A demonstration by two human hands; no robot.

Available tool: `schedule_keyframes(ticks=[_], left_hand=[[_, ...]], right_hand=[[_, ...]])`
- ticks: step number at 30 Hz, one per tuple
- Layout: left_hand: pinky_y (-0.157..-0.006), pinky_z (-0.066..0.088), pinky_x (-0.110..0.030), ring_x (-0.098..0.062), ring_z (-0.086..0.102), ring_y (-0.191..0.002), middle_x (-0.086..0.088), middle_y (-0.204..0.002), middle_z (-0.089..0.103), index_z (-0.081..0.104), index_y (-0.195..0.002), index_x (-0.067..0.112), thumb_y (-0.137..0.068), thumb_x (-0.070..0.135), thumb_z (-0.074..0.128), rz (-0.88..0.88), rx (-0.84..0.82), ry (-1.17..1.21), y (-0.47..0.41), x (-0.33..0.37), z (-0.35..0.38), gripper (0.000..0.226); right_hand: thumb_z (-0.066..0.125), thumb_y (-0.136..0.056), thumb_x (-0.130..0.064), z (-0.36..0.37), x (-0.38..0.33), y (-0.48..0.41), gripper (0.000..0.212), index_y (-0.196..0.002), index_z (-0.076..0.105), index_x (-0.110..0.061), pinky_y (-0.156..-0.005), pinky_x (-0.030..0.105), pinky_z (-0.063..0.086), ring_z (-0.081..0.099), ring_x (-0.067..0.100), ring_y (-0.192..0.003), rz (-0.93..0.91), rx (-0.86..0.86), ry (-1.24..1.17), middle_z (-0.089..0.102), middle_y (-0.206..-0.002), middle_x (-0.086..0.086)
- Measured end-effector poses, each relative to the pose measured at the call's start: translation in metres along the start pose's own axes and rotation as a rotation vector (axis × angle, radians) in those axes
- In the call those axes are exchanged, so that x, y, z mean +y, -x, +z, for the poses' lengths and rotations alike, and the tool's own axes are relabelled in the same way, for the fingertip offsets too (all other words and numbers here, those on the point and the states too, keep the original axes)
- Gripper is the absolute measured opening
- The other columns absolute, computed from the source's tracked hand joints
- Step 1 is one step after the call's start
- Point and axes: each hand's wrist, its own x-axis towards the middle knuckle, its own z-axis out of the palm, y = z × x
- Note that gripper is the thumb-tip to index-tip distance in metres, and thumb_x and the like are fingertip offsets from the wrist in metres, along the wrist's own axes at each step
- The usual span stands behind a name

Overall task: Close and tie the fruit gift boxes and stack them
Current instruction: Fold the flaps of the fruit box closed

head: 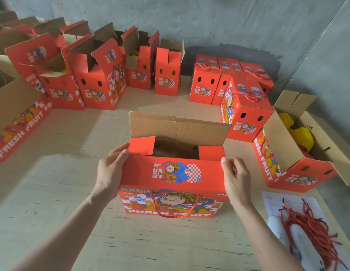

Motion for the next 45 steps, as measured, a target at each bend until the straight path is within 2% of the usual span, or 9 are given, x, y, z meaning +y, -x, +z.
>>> schedule_keyframes(ticks=[9,17,23,26,30,34,37,40,45], left_hand=[[-0.057,0.052,-0.020,-0.004,0.068,-0.083,0.022,-0.109,0.067,0.078,-0.073,0.023,-0.086,0.017,0.068,-0.072,0.003,0.027,-0.001,0.002,-0.001,0.018],[-0.063,0.048,-0.027,-0.013,0.064,-0.079,0.001,-0.100,0.070,0.068,-0.094,0.032,-0.087,0.003,0.063,-0.108,0.053,-0.019,-0.011,0.002,-0.002,0.030],[-0.073,0.049,-0.028,-0.013,0.060,-0.098,0.003,-0.113,0.062,0.054,-0.119,0.024,-0.091,-0.002,0.053,-0.054,-0.028,-0.118,-0.015,0.002,0.001,0.038],[-0.090,0.047,-0.035,-0.013,0.043,-0.124,0.009,-0.141,0.040,0.028,-0.147,0.027,-0.094,-0.005,0.047,-0.033,-0.171,-0.257,-0.023,0.009,0.000,0.064],[-0.081,0.042,-0.004,0.000,0.010,-0.138,0.019,-0.154,0.007,-0.008,-0.148,0.038,-0.085,-0.022,0.045,0.090,-0.420,-0.460,-0.043,0.023,-0.004,0.102],[-0.085,0.045,-0.010,0.010,0.027,-0.135,0.024,-0.149,0.027,0.006,-0.147,0.044,-0.076,-0.033,0.036,0.162,-0.488,-0.347,-0.044,0.022,0.000,0.109],[-0.085,0.048,-0.015,0.008,0.031,-0.134,0.036,-0.139,0.036,0.014,-0.147,0.042,-0.075,-0.034,0.034,0.218,-0.451,-0.316,-0.042,0.015,-0.001,0.106],[-0.105,0.040,-0.029,-0.008,0.030,-0.140,0.014,-0.147,0.035,0.021,-0.145,0.032,-0.073,-0.035,0.034,0.259,-0.389,-0.290,-0.037,0.011,0.001,0.099],[-0.108,0.036,-0.044,-0.019,0.042,-0.132,-0.002,-0.135,0.048,0.044,-0.118,0.019,-0.074,-0.030,0.042,0.319,-0.244,-0.304,-0.027,0.006,0.000,0.066]], right_hand=[[0.063,-0.089,-0.008,-0.002,0.007,-0.011,0.013,-0.082,0.066,0.002,-0.072,0.013,0.039,0.054,0.016,-0.085,0.043,-0.032,0.056,0.059,-0.094,0.009],[0.066,-0.088,-0.012,0.002,0.013,-0.012,0.009,-0.079,0.063,-0.012,-0.071,0.018,0.042,0.056,0.014,-0.087,0.222,-0.026,-0.106,0.058,-0.097,0.003],[0.065,-0.087,-0.003,0.001,0.014,-0.011,0.027,-0.106,0.050,-0.014,-0.068,0.006,0.044,0.057,0.004,-0.085,0.258,-0.041,-0.225,0.058,-0.098,-0.001],[0.058,-0.091,-0.001,0.000,0.015,-0.013,0.044,-0.130,0.046,-0.017,-0.076,0.003,0.042,0.053,-0.007,-0.100,0.214,-0.133,-0.198,0.053,-0.120,-0.010],[0.054,-0.093,0.000,-0.002,0.013,-0.015,0.051,-0.139,0.041,-0.016,-0.080,-0.002,0.038,0.047,0.003,-0.119,0.164,-0.215,-0.188,0.046,-0.134,-0.009],[0.060,-0.088,0.002,-0.003,0.010,-0.009,0.018,-0.096,0.070,-0.011,-0.086,0.003,0.038,0.051,0.011,-0.120,0.008,-0.109,0.010,0.056,-0.130,0.002],[0.068,-0.079,0.008,-0.004,0.005,-0.004,0.015,-0.085,0.076,-0.003,-0.091,0.030,0.045,0.055,0.028,-0.107,-0.300,0.006,0.277,0.065,-0.113,0.013],[0.069,-0.076,0.008,-0.006,-0.002,-0.005,0.009,-0.080,0.074,0.002,-0.077,0.042,0.051,0.061,0.033,-0.086,-0.502,-0.029,0.376,0.070,-0.087,0.011],[0.043,-0.101,-0.029,-0.007,-0.021,-0.017,0.019,-0.109,0.053,-0.016,-0.058,0.013,0.039,0.050,-0.002,-0.056,0.056,-0.053,0.016,0.069,-0.092,-0.004]])
